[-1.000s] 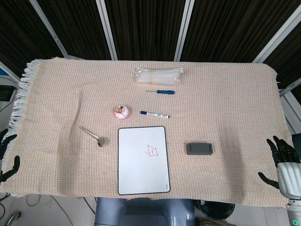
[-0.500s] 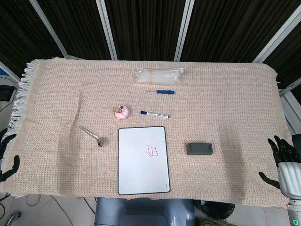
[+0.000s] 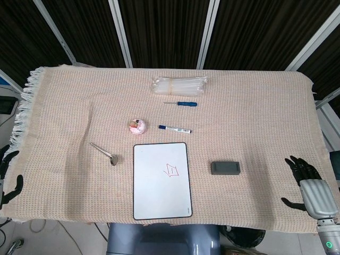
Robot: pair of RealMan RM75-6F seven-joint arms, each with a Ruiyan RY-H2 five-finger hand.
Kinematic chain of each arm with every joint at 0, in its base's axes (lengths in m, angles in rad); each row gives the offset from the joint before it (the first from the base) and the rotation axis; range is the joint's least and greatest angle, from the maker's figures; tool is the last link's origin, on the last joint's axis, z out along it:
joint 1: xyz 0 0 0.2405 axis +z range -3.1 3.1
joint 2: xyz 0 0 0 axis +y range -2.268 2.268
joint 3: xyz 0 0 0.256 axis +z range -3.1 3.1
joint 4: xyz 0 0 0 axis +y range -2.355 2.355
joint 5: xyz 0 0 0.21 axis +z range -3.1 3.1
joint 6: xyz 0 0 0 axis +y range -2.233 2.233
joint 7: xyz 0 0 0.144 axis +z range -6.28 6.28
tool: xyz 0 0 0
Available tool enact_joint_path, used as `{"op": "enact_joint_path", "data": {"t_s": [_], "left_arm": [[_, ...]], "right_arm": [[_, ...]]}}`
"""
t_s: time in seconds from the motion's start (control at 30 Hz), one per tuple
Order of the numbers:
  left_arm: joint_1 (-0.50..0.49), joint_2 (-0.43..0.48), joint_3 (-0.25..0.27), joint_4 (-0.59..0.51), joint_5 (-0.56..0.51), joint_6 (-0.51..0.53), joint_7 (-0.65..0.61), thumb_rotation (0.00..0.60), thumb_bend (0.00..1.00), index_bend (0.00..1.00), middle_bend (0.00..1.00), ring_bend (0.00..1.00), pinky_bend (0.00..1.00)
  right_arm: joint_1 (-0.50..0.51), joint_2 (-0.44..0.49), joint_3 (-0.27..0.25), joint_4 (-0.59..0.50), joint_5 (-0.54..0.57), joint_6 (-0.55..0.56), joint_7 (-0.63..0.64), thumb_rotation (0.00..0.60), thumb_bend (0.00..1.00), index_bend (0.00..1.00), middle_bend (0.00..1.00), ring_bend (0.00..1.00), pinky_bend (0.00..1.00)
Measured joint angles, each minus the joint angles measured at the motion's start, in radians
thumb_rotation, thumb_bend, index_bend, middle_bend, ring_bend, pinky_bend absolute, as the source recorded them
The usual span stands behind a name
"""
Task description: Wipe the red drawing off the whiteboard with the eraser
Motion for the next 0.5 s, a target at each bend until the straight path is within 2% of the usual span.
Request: {"op": "enact_joint_path", "data": {"t_s": [0.3, 0.43, 0.5], "left_arm": [[0.0, 0.002, -0.001, 0.0, -0.004, -0.002, 0.0, 0.6, 0.48, 0.14, 0.02, 0.0, 0.0], [-0.001, 0.0, 0.001, 0.001, -0.003, -0.005, 0.002, 0.6, 0.48, 0.14, 0.02, 0.0, 0.0], [-0.001, -0.001, 0.001, 0.002, -0.004, -0.005, 0.005, 0.6, 0.48, 0.14, 0.02, 0.0, 0.0]], "right_arm": [[0.181, 0.091, 0.033, -0.067, 0.136, -0.354, 0.038, 0.6, 0.1, 0.01, 0.11, 0.08, 0.13], [0.267, 0.09, 0.051, -0.063, 0.22, -0.471, 0.018, 0.6, 0.11, 0.03, 0.14, 0.09, 0.14], [0.307, 0.077, 0.061, -0.056, 0.269, -0.51, -0.015, 0.6, 0.12, 0.05, 0.16, 0.12, 0.19]]}}
